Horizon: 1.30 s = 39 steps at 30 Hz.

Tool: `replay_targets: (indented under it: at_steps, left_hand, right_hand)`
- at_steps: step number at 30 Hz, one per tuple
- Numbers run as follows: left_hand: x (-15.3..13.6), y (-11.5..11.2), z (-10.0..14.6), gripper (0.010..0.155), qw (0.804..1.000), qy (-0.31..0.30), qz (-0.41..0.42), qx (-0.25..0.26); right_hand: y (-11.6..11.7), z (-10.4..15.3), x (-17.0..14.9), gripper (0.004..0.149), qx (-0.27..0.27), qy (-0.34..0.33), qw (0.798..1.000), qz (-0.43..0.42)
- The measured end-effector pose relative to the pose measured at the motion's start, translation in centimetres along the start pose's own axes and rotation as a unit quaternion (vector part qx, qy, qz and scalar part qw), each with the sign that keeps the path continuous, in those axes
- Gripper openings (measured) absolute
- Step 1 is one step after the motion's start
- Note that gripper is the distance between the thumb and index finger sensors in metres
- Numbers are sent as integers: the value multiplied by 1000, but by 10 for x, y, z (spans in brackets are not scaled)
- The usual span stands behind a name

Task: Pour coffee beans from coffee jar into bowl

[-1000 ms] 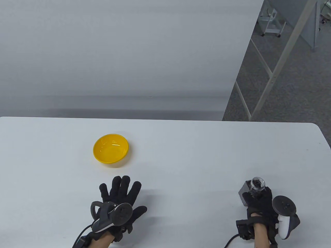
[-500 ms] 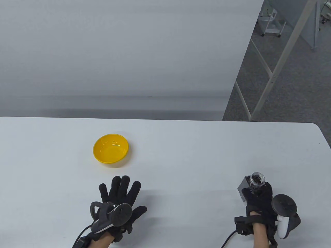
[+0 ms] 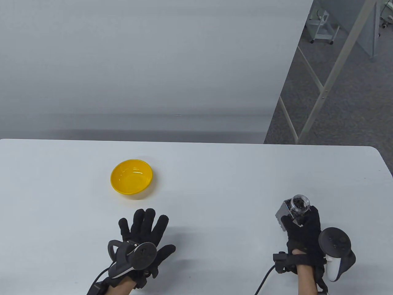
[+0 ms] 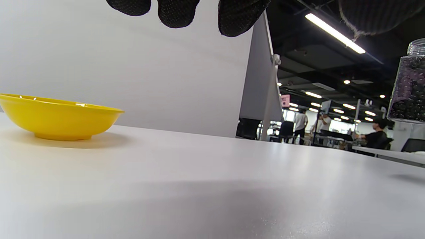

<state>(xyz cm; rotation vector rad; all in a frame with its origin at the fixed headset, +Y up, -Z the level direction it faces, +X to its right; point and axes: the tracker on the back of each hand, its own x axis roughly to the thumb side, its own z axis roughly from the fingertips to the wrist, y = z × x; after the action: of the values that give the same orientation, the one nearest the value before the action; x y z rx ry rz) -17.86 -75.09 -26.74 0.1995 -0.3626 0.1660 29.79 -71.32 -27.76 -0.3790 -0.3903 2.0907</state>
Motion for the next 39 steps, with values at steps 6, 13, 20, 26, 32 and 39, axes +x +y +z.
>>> replay_targets:
  at_steps: [6,13,20,26,32,39]
  left_hand:
    - [2,3,0,90,999,-3,32,15]
    - [-1,7,0,90,992,3,124,35]
    - [-2,9,0,89,971,4,233,55]
    - [-5,7,-1,87,932,9,357,63]
    - [-9,-1,-3,87,878,20,476,52]
    - [-8,-5,-4,91,832,5,552,44]
  right_hand:
    - [5,7,23,88,4,-53,999,4]
    - [15,15,45,88,20,-115,993,10]
    - [31,25,65,88,72,-154,985,-14]
    - [44,35,80,88,125,-187,974,-28]
    - [58,44,92,88,184,-203,959,-72]
    - [73,61,111,88,219,-234,945,-67]
